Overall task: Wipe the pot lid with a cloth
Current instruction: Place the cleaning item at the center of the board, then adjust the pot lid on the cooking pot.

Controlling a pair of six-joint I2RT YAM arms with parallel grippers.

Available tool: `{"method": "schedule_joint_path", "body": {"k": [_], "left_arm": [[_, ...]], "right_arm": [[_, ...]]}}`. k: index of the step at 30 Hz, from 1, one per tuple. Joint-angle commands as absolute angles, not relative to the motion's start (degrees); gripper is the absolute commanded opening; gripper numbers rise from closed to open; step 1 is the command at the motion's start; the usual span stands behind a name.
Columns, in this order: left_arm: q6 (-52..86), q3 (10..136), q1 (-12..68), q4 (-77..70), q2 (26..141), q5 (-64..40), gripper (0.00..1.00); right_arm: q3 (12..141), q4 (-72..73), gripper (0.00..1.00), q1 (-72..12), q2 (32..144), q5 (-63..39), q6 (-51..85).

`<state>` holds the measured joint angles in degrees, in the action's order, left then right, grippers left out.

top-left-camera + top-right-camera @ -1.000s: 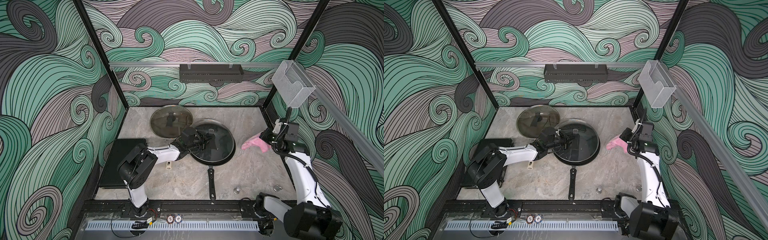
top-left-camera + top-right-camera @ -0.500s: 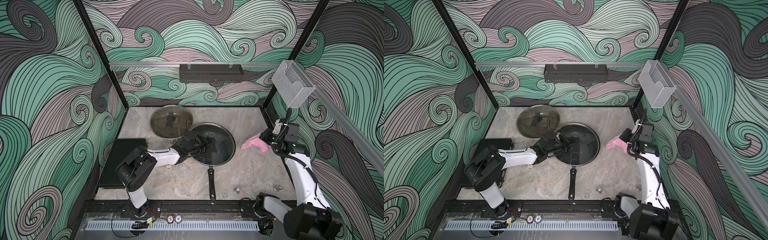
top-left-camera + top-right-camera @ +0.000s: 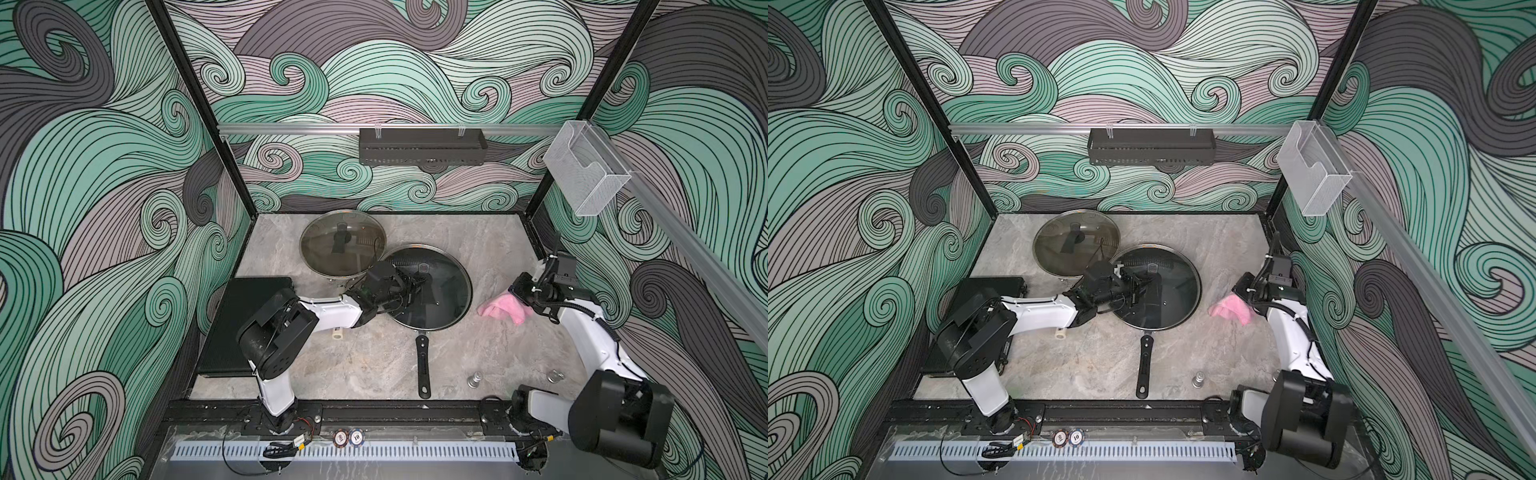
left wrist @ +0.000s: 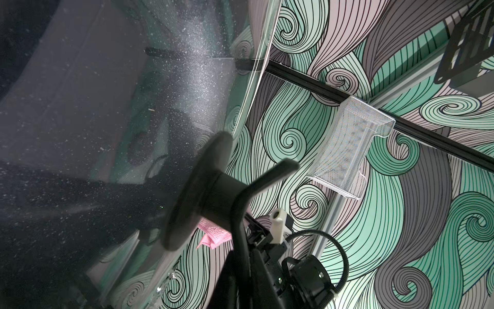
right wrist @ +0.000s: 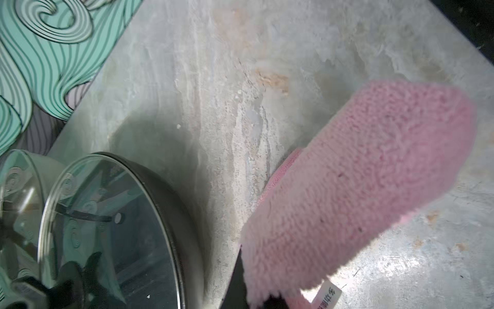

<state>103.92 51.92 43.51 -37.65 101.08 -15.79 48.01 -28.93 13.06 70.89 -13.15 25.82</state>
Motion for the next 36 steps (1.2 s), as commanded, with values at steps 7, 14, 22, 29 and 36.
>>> {"method": "schedule_joint_path", "body": {"k": [7,14,22,29,36], "left_arm": [[99.1,56.2,42.9,-41.0,102.8,-18.7,0.29],[89.9,61.0,42.6,-19.6,98.4,-18.0,0.56],[79.1,72.3,42.0,2.2,101.0,-20.9,0.7],[61.0,99.1,43.2,44.8,109.9,-12.6,0.82],[57.2,112.6,45.4,59.6,117.6,-8.4,0.78]], "right_arm": [[48.4,-30.9,0.47,12.3,76.1,-13.0,24.3],[51.5,-37.7,0.99,9.8,71.9,0.2,23.4],[53.9,-39.0,0.99,9.6,70.7,1.7,23.6],[54.7,-38.7,0.99,9.6,69.2,0.0,23.7],[56.2,-39.5,0.99,9.6,69.0,-0.2,22.6]]}}
